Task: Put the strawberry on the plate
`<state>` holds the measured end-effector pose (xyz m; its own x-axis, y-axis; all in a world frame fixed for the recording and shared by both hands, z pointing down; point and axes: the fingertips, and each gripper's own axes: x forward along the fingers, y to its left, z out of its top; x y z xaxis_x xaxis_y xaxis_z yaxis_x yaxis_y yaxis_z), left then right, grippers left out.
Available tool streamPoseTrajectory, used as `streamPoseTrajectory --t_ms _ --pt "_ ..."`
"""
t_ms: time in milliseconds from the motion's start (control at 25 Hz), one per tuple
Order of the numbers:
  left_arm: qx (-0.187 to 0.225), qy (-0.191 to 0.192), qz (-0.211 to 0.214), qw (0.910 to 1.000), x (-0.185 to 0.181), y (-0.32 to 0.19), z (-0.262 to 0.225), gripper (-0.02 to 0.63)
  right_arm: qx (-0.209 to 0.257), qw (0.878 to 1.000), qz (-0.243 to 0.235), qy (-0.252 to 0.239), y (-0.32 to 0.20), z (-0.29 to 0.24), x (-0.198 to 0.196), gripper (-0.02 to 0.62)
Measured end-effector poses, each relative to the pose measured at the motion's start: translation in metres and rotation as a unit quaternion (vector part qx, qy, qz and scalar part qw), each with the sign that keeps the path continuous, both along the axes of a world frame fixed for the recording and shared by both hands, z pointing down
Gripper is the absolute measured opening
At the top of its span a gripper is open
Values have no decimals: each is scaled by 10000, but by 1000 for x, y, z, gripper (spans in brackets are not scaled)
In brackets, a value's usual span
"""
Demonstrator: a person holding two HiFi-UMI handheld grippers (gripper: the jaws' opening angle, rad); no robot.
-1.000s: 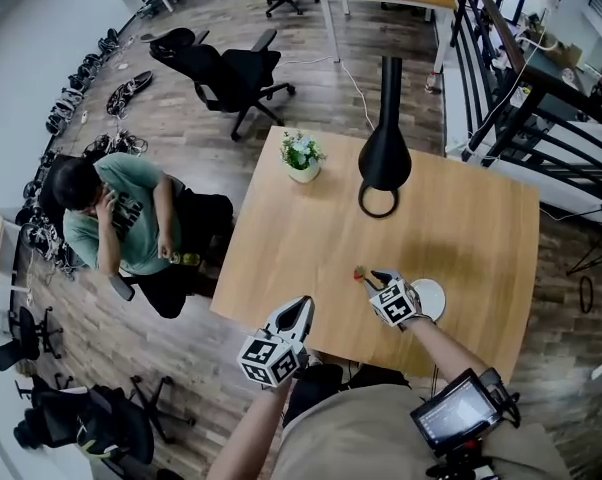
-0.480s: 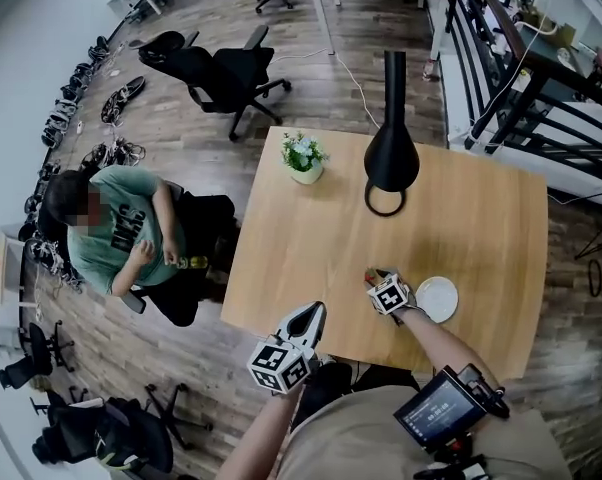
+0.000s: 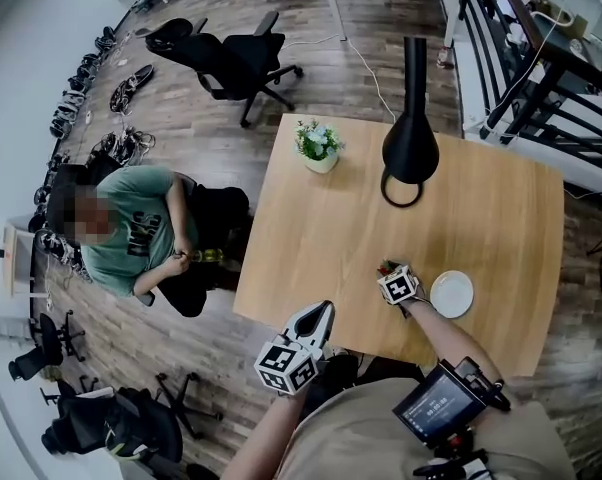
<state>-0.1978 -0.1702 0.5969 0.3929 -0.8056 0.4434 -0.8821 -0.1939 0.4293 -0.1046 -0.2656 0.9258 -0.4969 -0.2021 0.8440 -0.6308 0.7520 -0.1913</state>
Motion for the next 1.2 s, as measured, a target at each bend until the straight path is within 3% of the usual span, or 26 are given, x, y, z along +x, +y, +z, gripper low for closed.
streamPoseTrajectory --t_ms 240,480,920,1200 --pt "-22 -27 -76 10000 -9 6 1 3 -30 9999 56 105 1 7 5 156" --pt "10 9 34 10000 0 1 2 3 -5 9995 200 -226 2 -11 5 152" --pt "170 151 306 9993 39 3 -4 3 682 9868 634 -1326 17 -135 40 151" --pt "240 297 403 9985 69 -2 -2 3 1073 9820 413 -1497 27 -202 79 150"
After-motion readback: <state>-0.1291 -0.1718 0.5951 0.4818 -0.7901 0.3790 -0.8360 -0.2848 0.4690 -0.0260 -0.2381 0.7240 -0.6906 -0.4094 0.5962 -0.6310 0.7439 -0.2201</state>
